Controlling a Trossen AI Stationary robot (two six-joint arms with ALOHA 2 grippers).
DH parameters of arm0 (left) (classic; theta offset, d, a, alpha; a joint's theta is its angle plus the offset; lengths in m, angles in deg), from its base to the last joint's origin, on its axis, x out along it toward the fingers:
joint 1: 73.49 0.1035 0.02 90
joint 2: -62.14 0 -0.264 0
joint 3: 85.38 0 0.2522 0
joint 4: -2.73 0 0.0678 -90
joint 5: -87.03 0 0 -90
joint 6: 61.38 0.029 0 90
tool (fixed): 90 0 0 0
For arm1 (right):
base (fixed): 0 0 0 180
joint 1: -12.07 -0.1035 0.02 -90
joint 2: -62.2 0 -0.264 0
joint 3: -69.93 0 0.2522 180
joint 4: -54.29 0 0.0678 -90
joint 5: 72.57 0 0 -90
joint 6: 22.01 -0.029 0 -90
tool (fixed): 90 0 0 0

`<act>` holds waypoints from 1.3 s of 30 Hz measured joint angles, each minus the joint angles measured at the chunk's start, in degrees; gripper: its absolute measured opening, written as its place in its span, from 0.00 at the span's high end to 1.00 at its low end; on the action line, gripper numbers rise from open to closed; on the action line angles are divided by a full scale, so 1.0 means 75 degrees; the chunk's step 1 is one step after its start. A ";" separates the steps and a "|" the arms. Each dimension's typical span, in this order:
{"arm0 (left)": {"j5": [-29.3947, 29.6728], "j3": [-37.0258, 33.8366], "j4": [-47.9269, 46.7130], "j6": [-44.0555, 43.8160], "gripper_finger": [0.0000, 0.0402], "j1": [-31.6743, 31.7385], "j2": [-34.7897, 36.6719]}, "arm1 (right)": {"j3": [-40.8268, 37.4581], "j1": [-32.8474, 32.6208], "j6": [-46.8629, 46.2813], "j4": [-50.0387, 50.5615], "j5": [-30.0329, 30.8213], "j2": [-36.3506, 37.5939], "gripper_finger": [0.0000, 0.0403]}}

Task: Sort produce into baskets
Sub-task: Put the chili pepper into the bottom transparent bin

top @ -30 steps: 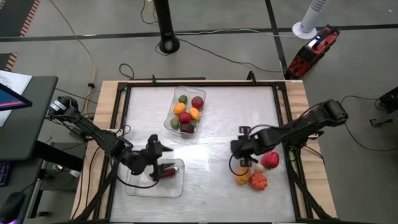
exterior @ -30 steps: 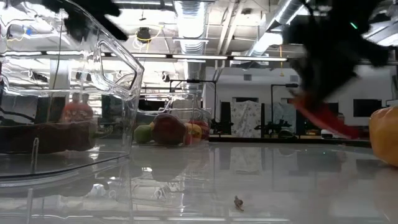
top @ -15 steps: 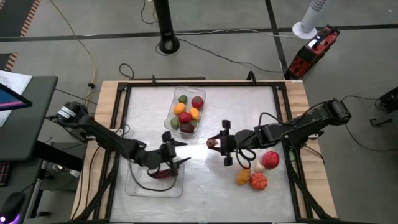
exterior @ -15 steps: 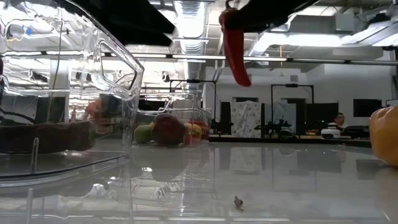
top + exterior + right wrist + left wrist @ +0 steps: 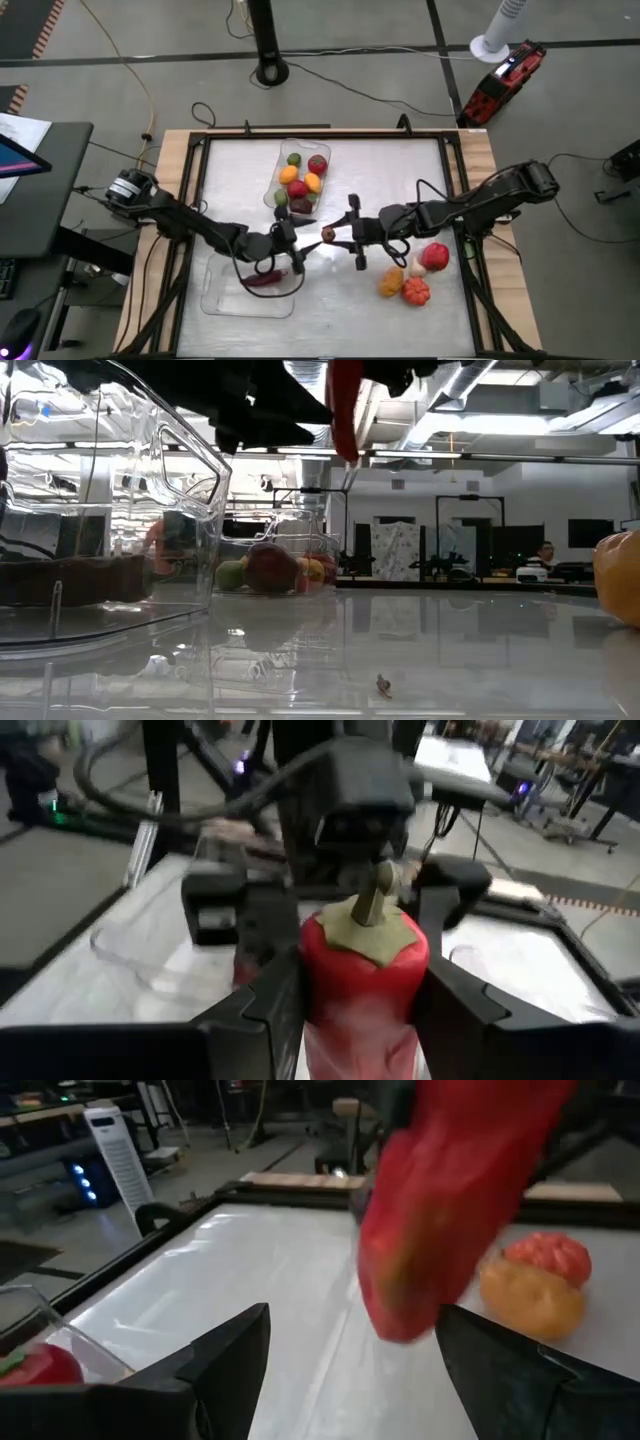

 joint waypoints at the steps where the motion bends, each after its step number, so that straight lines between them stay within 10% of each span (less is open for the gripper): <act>1: -0.0105 0.0000 0.0075 -0.0027 0.32 0.0058 0.0000 | 0.0000 -0.0032 0.0003 -0.0169 -0.0018 -0.0049 0.55; 16: -0.2134 0.0004 0.0539 0.0474 0.45 0.0314 0.0003 | 0.0006 -0.0056 0.0547 -0.0720 -0.0017 -0.0090 0.54; 39: -0.1803 0.0007 0.1388 0.1159 0.60 0.0393 0.0009 | 0.0006 -0.0021 0.0300 -0.1339 -0.0356 -0.0086 0.54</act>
